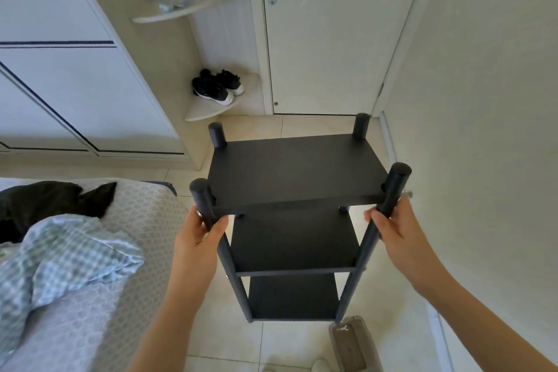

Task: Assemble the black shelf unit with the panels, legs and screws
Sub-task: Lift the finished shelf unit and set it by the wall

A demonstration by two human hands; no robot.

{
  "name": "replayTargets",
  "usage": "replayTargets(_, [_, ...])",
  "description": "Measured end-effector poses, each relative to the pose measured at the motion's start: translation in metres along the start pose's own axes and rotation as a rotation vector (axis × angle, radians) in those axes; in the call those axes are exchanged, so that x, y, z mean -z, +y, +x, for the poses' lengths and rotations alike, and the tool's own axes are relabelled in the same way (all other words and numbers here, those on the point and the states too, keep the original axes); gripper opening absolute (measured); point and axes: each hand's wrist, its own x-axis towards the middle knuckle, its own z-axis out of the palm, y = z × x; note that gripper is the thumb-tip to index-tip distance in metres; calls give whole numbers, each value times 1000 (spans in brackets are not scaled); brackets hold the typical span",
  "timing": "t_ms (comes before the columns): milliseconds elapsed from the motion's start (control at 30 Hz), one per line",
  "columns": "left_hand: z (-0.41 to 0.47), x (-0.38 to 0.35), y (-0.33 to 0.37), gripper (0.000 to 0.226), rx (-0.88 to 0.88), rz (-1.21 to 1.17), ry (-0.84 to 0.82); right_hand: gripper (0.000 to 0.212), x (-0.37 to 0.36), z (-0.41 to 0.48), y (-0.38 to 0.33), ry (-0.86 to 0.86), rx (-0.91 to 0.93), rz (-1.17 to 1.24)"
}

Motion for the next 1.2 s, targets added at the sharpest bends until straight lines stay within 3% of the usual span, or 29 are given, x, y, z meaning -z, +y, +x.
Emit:
replayTargets(433, [-13, -29, 20, 14, 7, -24, -48, 21, 37, -24, -26, 45, -125, 246])
replayTargets(633, [36, -40, 21, 9, 43, -4, -85, 60, 17, 15, -40, 136, -191, 238])
replayTargets(900, [152, -59, 43, 11, 51, 109, -172, 30, -25, 107, -66, 357, -309, 271])
replayTargets(1067, [222, -82, 55, 9, 92, 188, -298, 20, -33, 147, -69, 452, -361, 287])
replayTargets(1200, [260, -113, 69, 19, 145, 169, -423, 17, -28, 169, -64, 538, -430, 340])
